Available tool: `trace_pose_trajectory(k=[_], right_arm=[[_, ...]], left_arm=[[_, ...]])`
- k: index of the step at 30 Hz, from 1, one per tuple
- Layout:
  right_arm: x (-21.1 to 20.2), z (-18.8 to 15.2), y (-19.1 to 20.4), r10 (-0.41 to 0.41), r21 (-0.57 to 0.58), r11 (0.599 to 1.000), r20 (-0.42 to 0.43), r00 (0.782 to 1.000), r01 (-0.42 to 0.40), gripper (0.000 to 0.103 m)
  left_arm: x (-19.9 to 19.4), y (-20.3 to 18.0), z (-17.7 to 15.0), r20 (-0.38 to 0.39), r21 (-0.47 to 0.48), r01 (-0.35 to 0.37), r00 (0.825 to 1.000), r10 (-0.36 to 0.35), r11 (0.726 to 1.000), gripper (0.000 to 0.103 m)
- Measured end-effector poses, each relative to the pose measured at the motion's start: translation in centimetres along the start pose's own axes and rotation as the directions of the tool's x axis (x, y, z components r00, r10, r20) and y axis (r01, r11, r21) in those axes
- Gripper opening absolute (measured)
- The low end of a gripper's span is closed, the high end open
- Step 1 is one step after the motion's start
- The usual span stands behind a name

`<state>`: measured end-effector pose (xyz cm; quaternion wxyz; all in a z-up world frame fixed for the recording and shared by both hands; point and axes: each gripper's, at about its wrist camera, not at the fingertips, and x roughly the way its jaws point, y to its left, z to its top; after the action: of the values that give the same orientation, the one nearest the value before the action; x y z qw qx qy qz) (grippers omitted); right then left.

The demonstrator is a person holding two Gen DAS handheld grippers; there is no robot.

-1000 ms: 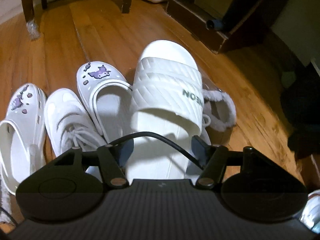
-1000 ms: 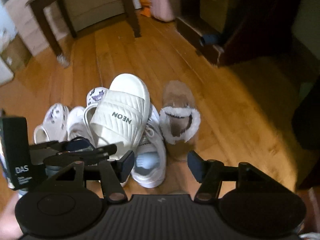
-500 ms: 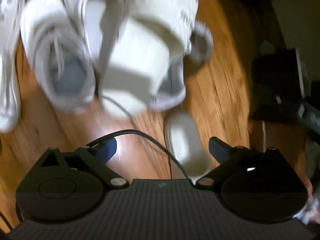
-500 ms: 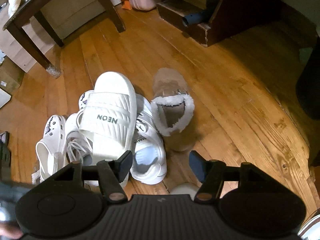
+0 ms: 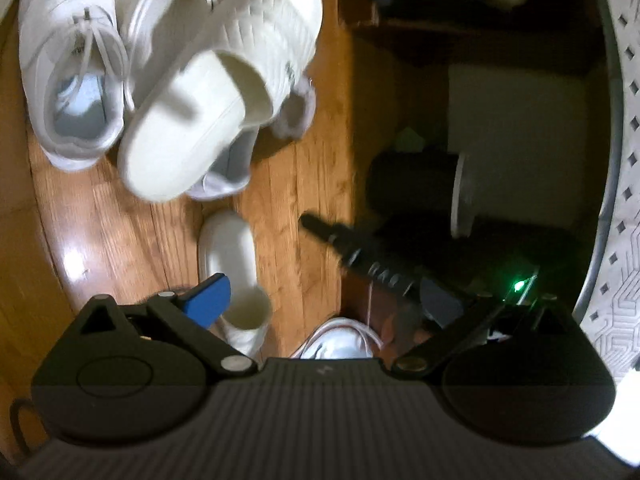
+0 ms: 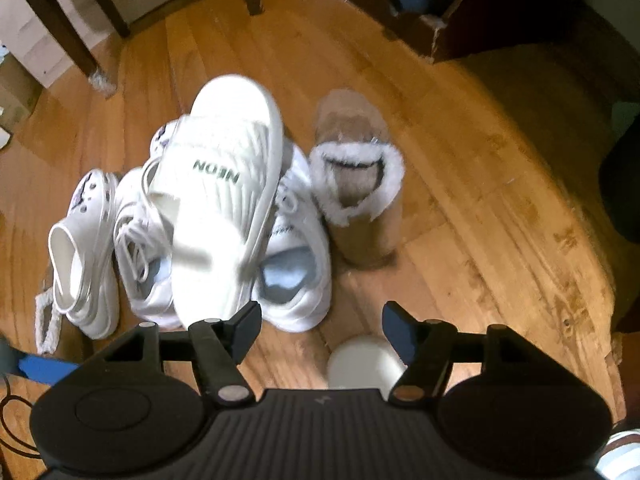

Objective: Organize scattered shoes
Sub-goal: 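Close the left gripper on the strap of the second NEON slide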

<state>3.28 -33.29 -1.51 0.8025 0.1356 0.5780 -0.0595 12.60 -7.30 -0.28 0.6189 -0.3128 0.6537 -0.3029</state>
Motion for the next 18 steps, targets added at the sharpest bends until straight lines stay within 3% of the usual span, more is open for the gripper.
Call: trace_pose_trajectory(k=[1,2,3,4,5,7,8,10,13,18], right_arm=[[0.1,-0.1,0.2,0.011,0.001,1.0,-0.001,1.0,-0.011,0.067],[0.2,-0.4,0.4,0.016,0.002,1.0,0.01,1.0,-0.016,0.067],[0.2,-0.6,0.6,0.021,0.003,1.0,0.022,1.0,-0.021,0.066],[0.3,-1.0,0.9,0.024,0.006,1.0,0.043,0.999,-0.025,0.065],[0.3,-1.1,1.0,0.026,0.008,1.0,0.05,0.998,-0.027,0.064],[0.6,-1.8,1.4,0.038,0.027,0.999,0.053,0.998,-0.039,0.057],[0.8,-2.0,1.5,0.054,0.045,0.997,0.044,0.998,-0.056,0.054],[1.0,-2.2,1.8,0.082,0.079,0.993,0.033,0.996,-0.084,0.048],[0.5,-2.2,2.4,0.103,0.1,0.989,0.043,0.994,-0.106,0.048],[-0.6,-2.1,3.1,0.052,0.062,0.997,0.075,0.996,-0.056,0.048]], left_arm=[[0.0,-0.6,0.1,0.111,0.053,-0.123,0.987,0.117,0.991,0.103],[0.3,-1.0,0.3,0.187,0.086,-0.204,0.965,0.185,0.975,0.102],[0.7,-1.3,0.5,0.264,0.113,-0.285,0.932,0.248,0.952,0.1],[1.1,-1.5,0.7,0.327,0.133,-0.343,0.901,0.285,0.93,0.099],[1.6,-1.5,0.8,0.366,0.156,-0.372,0.882,0.296,0.915,0.097],[2.8,-1.4,0.9,0.428,0.202,-0.436,0.845,0.321,0.877,0.076],[3.5,-1.4,1.0,0.444,0.217,-0.477,0.825,0.349,0.852,0.073],[5.8,-1.5,1.0,0.488,0.267,-0.579,0.77,0.41,0.77,0.072],[7.3,-1.8,0.9,0.551,0.314,-0.602,0.745,0.375,0.734,0.069],[8.2,-1.7,1.8,0.594,0.36,-0.65,0.713,0.373,0.669,0.069]])
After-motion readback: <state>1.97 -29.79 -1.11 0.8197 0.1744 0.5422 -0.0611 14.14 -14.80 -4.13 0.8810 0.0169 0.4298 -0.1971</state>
